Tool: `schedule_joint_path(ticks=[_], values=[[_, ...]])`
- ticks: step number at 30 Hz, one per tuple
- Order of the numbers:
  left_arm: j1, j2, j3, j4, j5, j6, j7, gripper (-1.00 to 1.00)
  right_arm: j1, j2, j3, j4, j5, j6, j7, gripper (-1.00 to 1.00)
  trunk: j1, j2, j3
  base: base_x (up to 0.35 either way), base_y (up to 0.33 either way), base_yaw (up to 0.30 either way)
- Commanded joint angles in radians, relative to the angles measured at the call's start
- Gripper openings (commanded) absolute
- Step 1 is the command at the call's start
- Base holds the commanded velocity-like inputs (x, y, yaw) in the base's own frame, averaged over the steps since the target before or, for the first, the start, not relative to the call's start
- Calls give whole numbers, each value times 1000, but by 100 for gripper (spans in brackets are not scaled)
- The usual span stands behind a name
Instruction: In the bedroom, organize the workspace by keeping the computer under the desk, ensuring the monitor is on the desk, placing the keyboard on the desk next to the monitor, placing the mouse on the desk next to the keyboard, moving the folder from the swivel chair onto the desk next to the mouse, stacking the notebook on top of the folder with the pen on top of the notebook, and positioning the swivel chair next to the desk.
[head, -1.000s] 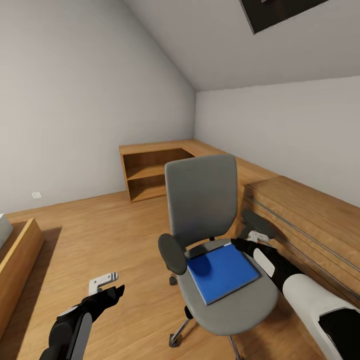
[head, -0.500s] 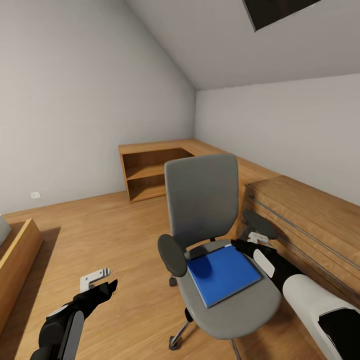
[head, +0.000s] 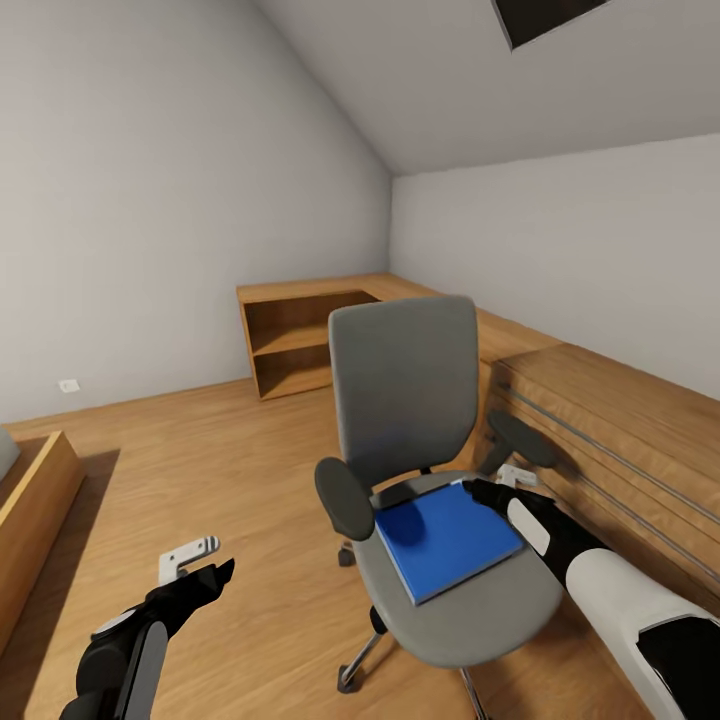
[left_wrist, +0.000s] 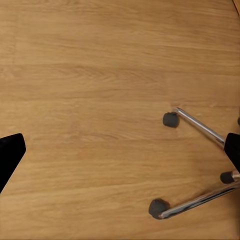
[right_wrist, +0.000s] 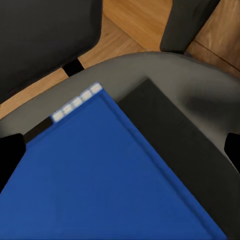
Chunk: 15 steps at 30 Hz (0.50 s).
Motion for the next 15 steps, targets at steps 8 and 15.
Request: schedule_joint_path(ticks=[8,15], values=[[-1,-1,2,-1,10,5,4,100,-1,-1,9,-2,-8,4,-6,100,15,-29,-14,0,0,0],[-1,-4,2,0,10,6,3,100,-1,-1,9,-2,-8,4,-7,100,27,-50,-23,0,0,0]])
